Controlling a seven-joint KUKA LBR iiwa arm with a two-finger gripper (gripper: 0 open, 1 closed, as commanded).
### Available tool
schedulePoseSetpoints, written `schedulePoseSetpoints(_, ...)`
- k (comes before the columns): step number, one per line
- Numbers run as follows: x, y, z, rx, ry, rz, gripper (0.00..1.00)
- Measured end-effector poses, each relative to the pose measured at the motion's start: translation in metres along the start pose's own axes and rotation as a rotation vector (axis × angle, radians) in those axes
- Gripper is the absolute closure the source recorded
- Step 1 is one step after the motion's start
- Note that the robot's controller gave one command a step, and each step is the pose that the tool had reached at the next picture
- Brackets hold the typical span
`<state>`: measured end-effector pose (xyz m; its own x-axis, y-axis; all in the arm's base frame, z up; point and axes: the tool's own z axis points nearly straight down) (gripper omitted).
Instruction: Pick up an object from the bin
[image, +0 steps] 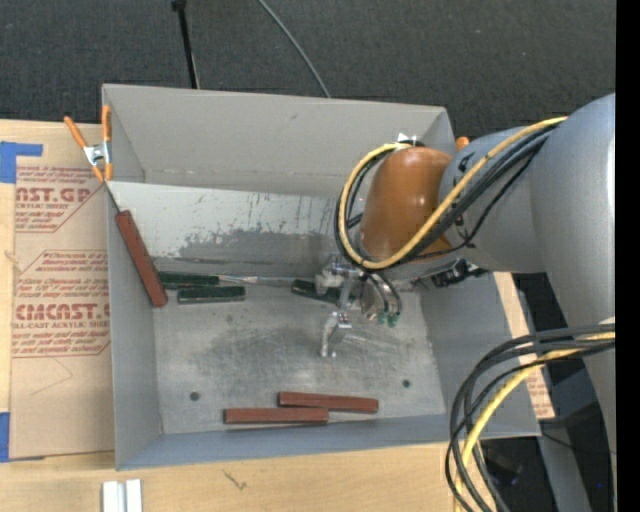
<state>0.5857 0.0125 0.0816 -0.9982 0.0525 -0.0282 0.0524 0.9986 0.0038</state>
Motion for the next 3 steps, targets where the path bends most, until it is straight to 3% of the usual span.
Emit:
schedulePoseSetpoints(1, 0.0055, 0.0003, -0.0019, 0.002, 0.026, -0.001, 1.0)
schedulePoseSetpoints(2, 0.0055, 0.0002, -0.0019, 0.002, 0.026, -0.001, 0.0)
schedulePoseSetpoints(3, 0.0055, 0.0002, -0.0019, 0.002, 0.026, 0.0, 0.0)
